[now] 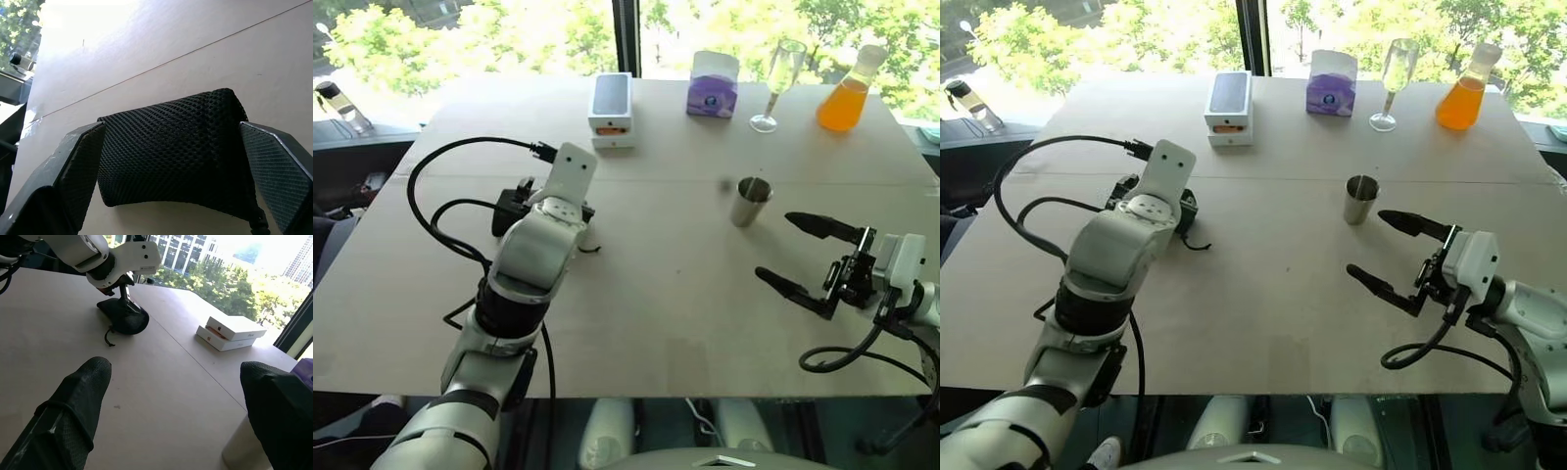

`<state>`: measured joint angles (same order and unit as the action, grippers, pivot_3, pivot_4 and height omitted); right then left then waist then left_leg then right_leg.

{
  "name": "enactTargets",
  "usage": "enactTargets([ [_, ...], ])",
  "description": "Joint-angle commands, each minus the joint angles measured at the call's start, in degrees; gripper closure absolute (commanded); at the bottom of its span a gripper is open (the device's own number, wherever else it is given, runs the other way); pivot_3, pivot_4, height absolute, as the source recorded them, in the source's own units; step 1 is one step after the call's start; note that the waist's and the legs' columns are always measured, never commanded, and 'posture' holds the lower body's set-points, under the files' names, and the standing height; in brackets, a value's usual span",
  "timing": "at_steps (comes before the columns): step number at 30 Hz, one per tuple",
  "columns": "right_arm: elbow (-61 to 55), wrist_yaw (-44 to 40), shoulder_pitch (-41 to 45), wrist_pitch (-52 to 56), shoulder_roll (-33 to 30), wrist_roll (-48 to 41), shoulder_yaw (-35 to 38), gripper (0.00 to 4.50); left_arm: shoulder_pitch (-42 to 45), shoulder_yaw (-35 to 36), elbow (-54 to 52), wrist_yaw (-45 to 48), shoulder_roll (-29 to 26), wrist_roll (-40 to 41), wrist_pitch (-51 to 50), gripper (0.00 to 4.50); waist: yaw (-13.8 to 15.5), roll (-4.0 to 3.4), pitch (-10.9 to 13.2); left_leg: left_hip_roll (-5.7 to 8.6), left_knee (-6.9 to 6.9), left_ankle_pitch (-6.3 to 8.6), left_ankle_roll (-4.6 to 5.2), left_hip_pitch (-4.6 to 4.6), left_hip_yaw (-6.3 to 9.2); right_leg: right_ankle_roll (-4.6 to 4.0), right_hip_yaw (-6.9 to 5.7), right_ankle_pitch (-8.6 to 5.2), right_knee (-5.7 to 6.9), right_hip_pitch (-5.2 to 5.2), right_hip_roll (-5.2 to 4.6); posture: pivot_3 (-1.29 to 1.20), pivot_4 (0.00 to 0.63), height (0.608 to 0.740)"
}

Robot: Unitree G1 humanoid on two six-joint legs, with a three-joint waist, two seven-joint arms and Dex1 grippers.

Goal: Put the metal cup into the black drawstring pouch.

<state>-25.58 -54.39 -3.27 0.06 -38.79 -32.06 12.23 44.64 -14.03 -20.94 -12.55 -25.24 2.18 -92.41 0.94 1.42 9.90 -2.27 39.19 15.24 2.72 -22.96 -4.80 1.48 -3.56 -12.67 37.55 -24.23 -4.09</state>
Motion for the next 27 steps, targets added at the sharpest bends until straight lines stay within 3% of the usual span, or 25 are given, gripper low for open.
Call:
enactTargets([
  [1,-1.41,0.52,-0.52,-0.03,-0.06,-0.31,1.52,0.06,1.19,-0.04,1.41,-0.86,1.7,-3.07,-0.09,0.0,-0.01,0.0,0.0,0.0,0.0,0.0,0.0,0.0,0.0,-0.05,0.01,0.03,0.0,0.0,0.0,0.0,0.15,0.737],
  [6,-1.64,0.48,-1.28,-0.49,-0.22,0.86,1.05,0.06,2.11,0.66,4.85,-0.41,4.82,-4.96,-0.02,0.0,-0.01,0.01,0.0,0.01,0.01,0.0,0.0,0.0,0.0,-0.03,-0.01,0.02,0.0,0.0,0.0,0.0,0.15,0.737],
  [15,-1.61,1.4,-1.5,-0.64,0.16,1.44,1.17,0.06,2.36,-0.06,7.37,-0.31,5.64,-8.08,0.66,0.0,-0.03,0.01,0.0,0.01,0.01,0.0,0.0,0.0,-0.01,-0.02,-0.01,0.02,0.01,-0.01,0.0,0.0,0.15,0.737],
  [19,-1.3,0.9,-1.97,-0.95,-0.08,1.94,0.96,0.0,1.34,-1.17,8.27,1.28,4.5,-7.99,2.36,1.63,-0.05,0.01,0.01,0.01,0.01,0.0,0.0,-0.01,0.0,-0.04,0.0,0.03,0.01,-0.01,0.0,0.0,0.15,0.737],
  [21,-1.46,0.83,-2.39,-1.01,-0.05,2.11,0.84,0.0,0.44,-1.52,8.71,1.45,3.97,-8.33,2.97,2.18,-0.05,0.01,0.0,0.01,0.01,0.0,0.0,-0.01,0.0,-0.04,0.0,0.03,0.02,-0.01,0.0,0.0,0.15,0.737],
  [26,-1.94,0.73,-3.5,-1.06,-0.01,2.47,0.6,0.0,-1.06,-0.99,10.09,1.88,3.48,-9.21,4.53,4.42,-0.05,0.01,0.0,0.01,0.01,0.0,0.0,-0.01,0.0,-0.05,0.0,0.03,0.02,-0.01,-0.01,0.0,0.15,0.737],
  [27,-1.96,0.51,-3.73,-1.08,-0.15,2.61,0.46,0.0,-1.61,-0.94,10.2,1.95,3.29,-9.39,4.96,4.47,-0.05,0.01,0.0,0.01,0.01,0.0,0.0,0.0,-0.01,-0.05,0.0,0.03,0.03,-0.01,-0.01,0.0,0.15,0.737],
])
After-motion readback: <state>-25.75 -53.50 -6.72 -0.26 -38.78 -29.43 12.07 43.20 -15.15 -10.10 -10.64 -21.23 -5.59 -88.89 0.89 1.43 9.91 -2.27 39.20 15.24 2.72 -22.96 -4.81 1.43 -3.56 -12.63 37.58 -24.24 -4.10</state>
